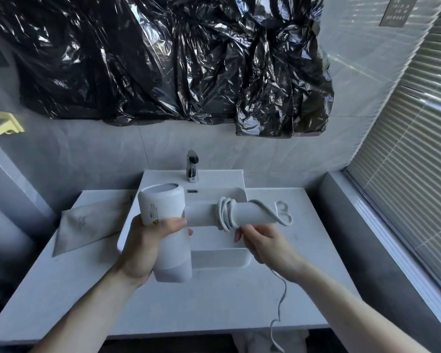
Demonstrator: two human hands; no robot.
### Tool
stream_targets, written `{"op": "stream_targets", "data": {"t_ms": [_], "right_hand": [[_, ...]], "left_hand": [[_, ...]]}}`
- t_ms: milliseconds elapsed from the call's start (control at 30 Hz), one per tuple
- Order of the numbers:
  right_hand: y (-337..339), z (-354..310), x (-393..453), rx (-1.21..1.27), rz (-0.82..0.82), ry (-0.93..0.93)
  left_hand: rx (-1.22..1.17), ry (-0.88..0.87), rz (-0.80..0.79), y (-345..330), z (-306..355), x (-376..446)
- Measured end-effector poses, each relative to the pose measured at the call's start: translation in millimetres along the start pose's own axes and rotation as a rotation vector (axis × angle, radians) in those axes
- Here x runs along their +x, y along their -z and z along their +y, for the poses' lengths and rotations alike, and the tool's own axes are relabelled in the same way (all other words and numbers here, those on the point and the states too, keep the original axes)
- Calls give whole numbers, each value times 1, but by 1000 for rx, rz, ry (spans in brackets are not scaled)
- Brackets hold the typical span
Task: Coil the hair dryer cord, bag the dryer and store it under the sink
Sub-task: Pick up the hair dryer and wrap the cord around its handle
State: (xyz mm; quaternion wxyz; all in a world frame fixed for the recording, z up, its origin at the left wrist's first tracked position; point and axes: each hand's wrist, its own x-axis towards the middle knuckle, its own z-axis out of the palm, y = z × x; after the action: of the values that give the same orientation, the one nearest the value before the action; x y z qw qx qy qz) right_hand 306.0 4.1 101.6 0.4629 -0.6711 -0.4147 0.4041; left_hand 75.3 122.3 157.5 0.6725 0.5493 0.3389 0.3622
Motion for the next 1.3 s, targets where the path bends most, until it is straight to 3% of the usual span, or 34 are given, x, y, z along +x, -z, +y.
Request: {"op": "stream_targets", "data": {"t_ms": [200,467,733,867,1033,1167,1300], "right_hand": [[-17,-8,-37,-201,-47,25],[-9,-52,-69,-349,-128,111],[16,-88,-54,-439,-43,283],[37,-91,-31,-388,3,291],[49,-72,-1,-162,16,194],[29,-46,13,2,-70,108],[2,0,4,106,-81,2]], "left_hand": [[10,-4,207,5,-5,13],[283,17,255,7,-23,16],[566,16,-1,12,-29,9],[507,65,-213,17,-21,-2],[356,23,-296,21,-6,-7],[201,2,-293,15,2,-10],[40,29,-190,8,1,-7]]}}
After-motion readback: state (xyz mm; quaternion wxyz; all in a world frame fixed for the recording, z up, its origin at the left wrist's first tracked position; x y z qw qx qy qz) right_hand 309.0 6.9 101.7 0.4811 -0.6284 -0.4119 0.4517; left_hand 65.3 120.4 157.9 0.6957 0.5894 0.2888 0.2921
